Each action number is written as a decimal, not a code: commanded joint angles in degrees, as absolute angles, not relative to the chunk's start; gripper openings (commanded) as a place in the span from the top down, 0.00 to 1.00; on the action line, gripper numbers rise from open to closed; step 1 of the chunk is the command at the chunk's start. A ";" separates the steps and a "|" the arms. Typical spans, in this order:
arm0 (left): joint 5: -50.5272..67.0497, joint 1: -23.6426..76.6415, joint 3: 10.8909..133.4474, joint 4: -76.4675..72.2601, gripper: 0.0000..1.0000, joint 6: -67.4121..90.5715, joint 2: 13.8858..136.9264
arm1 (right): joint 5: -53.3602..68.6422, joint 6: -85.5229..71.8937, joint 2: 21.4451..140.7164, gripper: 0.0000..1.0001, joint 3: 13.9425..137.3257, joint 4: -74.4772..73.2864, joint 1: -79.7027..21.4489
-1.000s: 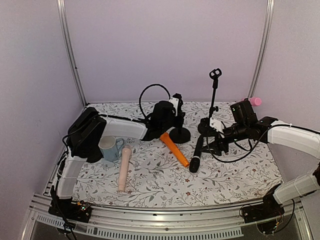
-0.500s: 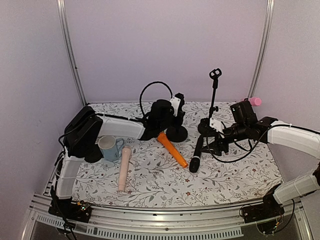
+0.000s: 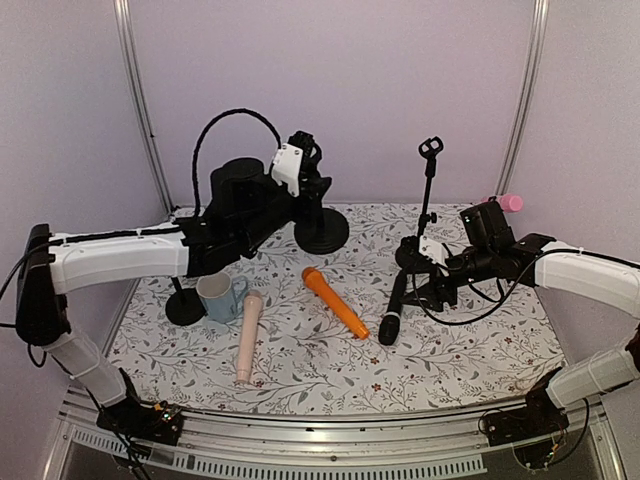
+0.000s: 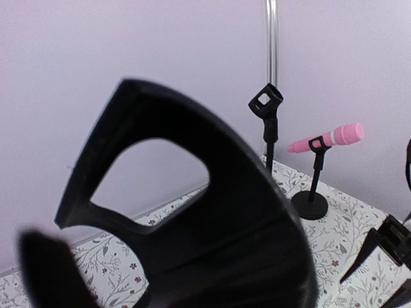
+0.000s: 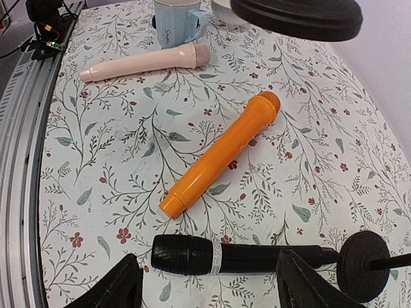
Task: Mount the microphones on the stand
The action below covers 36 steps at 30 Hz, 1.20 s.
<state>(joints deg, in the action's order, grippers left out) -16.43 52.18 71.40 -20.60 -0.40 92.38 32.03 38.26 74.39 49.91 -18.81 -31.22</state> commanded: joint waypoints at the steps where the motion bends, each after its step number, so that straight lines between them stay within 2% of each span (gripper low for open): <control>1: -20.14 56.13 64.62 -12.48 1.00 4.70 85.39 | 32.00 38.32 75.27 0.27 49.50 -18.37 -31.62; 6: -20.08 57.94 60.28 -5.07 1.00 9.43 81.45 | 31.62 38.15 77.26 0.27 49.99 -18.46 -31.56; 18: -19.96 60.12 49.63 -20.73 1.00 12.39 85.53 | 30.33 37.11 76.15 0.26 49.66 -17.96 -31.55; 36: -17.15 60.15 46.01 -35.15 1.00 14.31 92.57 | 29.50 37.62 78.52 0.26 49.67 -17.84 -31.56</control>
